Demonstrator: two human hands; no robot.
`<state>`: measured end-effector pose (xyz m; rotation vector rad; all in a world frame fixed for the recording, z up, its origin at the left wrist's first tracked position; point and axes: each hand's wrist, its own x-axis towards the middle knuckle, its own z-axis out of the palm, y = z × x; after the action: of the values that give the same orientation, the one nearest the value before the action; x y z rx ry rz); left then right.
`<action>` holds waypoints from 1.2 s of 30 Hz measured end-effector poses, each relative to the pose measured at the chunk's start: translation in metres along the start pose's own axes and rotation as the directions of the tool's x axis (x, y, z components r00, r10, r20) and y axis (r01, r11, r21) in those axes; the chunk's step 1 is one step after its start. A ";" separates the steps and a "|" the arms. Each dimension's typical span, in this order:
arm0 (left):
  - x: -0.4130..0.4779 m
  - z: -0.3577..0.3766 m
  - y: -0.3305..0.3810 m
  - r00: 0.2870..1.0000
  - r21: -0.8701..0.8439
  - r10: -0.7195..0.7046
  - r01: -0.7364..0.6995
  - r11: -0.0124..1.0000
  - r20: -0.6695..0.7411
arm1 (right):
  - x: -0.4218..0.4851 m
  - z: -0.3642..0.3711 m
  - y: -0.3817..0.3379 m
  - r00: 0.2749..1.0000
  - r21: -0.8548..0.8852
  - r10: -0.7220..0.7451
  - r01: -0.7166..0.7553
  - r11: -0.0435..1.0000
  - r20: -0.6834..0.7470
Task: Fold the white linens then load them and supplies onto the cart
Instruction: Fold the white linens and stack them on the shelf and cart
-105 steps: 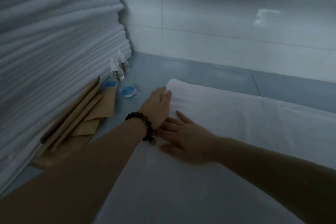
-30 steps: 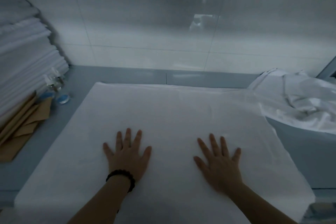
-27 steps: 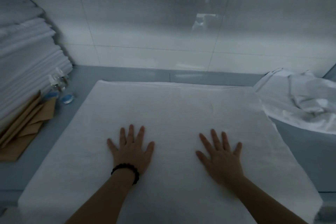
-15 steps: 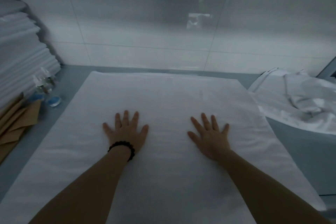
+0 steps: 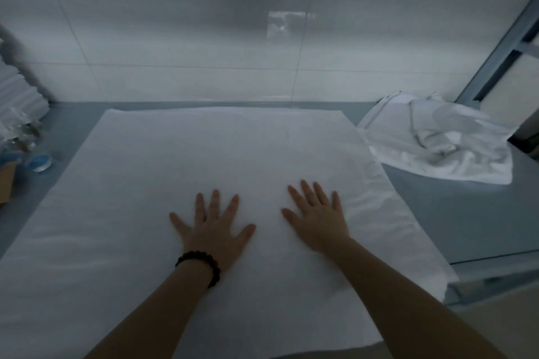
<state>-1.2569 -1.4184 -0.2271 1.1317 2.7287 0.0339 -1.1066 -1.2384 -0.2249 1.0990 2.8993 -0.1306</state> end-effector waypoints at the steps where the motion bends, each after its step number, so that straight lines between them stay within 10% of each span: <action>1: 0.000 0.000 -0.001 1.000 0.002 0.002 -0.002 1.000 -0.006 | -0.006 -0.002 0.023 0.999 -0.019 0.045 -0.045 0.999 -0.019; 9: -0.014 0.002 0.021 1.000 -0.007 -0.010 0.010 1.000 -0.020 | -0.046 -0.029 0.123 0.903 0.017 0.421 -0.423 0.906 0.083; 15: -0.041 0.024 0.072 0.995 0.048 0.087 -0.085 0.995 -0.039 | -0.070 -0.003 0.026 1.000 0.068 -0.014 0.012 0.998 0.021; 22: -0.040 0.013 0.039 0.992 0.052 0.105 -0.101 0.994 -0.072 | -0.066 -0.003 0.058 0.994 0.010 0.109 -0.109 0.994 0.004; 36: -0.102 -0.013 -0.217 0.869 -0.021 -0.494 0.494 0.869 0.028 | -0.070 -0.011 0.054 0.989 -0.051 0.141 -0.138 0.989 0.041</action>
<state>-1.3407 -1.6438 -0.2178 0.3902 2.8984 -0.0132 -1.0186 -1.2430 -0.2133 1.2689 2.7604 -0.0794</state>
